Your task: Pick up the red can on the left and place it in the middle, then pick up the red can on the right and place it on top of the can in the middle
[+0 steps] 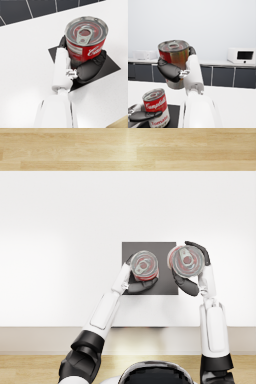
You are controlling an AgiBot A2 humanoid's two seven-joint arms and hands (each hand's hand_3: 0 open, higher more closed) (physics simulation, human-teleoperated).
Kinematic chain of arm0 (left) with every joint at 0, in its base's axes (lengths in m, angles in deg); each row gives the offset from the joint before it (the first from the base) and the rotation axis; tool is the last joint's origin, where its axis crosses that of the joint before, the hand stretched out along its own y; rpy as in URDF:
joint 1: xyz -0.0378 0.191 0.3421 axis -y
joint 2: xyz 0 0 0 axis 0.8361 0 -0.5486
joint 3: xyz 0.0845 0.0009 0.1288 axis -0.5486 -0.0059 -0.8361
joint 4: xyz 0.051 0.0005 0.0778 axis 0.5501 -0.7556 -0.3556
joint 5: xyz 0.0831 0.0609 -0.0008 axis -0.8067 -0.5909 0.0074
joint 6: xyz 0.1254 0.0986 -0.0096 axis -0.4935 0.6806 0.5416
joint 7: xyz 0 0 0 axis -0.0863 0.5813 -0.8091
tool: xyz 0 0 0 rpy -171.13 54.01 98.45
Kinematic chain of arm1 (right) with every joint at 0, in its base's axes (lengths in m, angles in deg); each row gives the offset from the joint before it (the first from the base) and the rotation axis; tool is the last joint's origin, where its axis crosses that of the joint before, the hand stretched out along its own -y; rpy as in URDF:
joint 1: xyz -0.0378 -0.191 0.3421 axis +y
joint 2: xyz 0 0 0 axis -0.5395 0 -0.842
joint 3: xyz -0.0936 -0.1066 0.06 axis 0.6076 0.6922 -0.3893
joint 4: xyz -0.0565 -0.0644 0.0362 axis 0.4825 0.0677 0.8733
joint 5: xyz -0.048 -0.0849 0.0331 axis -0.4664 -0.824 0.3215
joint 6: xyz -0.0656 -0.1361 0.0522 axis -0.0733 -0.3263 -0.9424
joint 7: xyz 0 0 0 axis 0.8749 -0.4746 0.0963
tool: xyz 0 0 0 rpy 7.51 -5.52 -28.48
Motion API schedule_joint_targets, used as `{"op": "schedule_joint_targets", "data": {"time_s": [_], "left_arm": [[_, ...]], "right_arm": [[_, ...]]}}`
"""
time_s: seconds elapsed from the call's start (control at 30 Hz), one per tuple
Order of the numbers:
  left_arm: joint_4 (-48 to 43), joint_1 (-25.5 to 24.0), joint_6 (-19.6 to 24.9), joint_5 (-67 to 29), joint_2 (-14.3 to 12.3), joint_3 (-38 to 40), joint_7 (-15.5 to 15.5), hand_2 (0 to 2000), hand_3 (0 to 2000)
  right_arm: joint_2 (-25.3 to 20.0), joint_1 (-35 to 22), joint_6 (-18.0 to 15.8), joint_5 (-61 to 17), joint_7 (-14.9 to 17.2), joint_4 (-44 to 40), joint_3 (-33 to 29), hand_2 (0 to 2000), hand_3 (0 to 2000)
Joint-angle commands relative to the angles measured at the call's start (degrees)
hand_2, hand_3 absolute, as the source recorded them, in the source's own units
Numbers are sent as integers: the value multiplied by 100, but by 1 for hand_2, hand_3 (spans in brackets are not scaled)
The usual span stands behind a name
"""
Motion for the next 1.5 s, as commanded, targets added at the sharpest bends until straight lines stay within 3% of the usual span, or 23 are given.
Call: {"op": "schedule_joint_targets", "data": {"time_s": [0.03, 0.07, 0.1, 0.13, 0.2, 0.4, 0.43, 0.47, 0.5, 0.57, 0.67, 0.7, 0.73, 0.77, 0.9, 1.37, 1.4, 1.43, 1.47, 1.5], "left_arm": [[-138, 48, 57, 1, -50, 42, 9, 2000, 1520], [-231, 16, 156, 2, -48, 58, 30, 639, 1193], [-305, -20, 380, 2, -42, 87, 48, 0, 867], [-461, -94, 537, 4, -17, 143, 64, 0, 540], [-1131, -334, 313, 6, 99, 177, 87, 0, 0], [-2410, -839, -195, 9, 313, 576, -11, 0, 0], [-2802, -1001, -220, 9, 391, 715, -179, 0, 0], [-3324, -1227, -238, 9, 488, 1043, -656, 0, 0], [-3695, -1404, -251, 9, 553, 1295, -998, 0, 0], [-4308, -1737, -267, 9, 624, 2003, -1419, 0, 0], [-4861, -2123, -277, 12, 621, 2971, -1700, 0, 0], [-4943, -2193, -279, 13, 607, 3170, -1746, 0, 0], [-5017, -2257, -280, 14, 590, 3394, -1780, 0, 0], [-5063, -2291, -281, 15, 574, 3567, -1803, 0, 0], [-5044, -2397, -283, 16, 548, 3897, -1848, 0, 0], [-5207, -2643, -284, 15, 477, 3703, -1864, 0, 0], [-5215, -2650, -284, 15, 473, 3698, -1864, 0, 0], [-5220, -2654, -284, 15, 471, 3694, -1864, 0, 0], [-5281, -2607, -284, 15, 471, 3678, -1864, 0, 0], [-5232, -2658, -284, 15, 465, 3687, -1864, 0, 0]], "right_arm": [[-161, -500, -3, 0, 0, -15, 292, 2000, 1520], [-204, -588, -9, 0, 0, -32, 369, 2000, 1520], [-237, -646, -12, 0, 0, -60, 434, 2000, 1520], [-272, -719, -11, 0, -1, -117, 474, 2000, 1520], [-342, -851, -17, 0, -4, -208, 575, 2000, 1520], [-436, -958, -28, 0, -4, -213, 675, 2000, 1520], [-464, -1007, -25, 0, -3, -210, 696, 2000, 1520], [-487, -1042, -19, 0, 71, -211, 722, 2000, 1520], [-509, -1078, -15, 0, 303, -213, 748, 2000, 1520], [-565, -1167, 550, 1, 959, -329, 834, 2000, 1520], [-608, -1194, 1053, 1, 1478, -479, 1067, 2000, 1520], [-615, -1187, 1135, 2, 1562, -540, 1127, 2000, 1520], [1025, -2063, 1207, 2, 1623, -636, 3004, 2000, 1520], [-225, -1385, 1268, 6, 1660, -697, 1670, 2000, 1520], [-211, -1332, 1457, 0, 1768, -900, 1842, 2000, 1520], [-222, -975, 1418, 0, 1804, -1136, 1899, 2000, 1520], [-229, -962, 1352, 0, 1800, -1097, 1887, 639, 1193], [-224, -934, 1263, -1, 1780, -1059, 1865, 0, 867], [-220, -906, 1163, -1, 1770, -991, 1863, 0, 540], [-233, -900, 1307, 0, 1783, -991, 1850, 0, 213]]}}
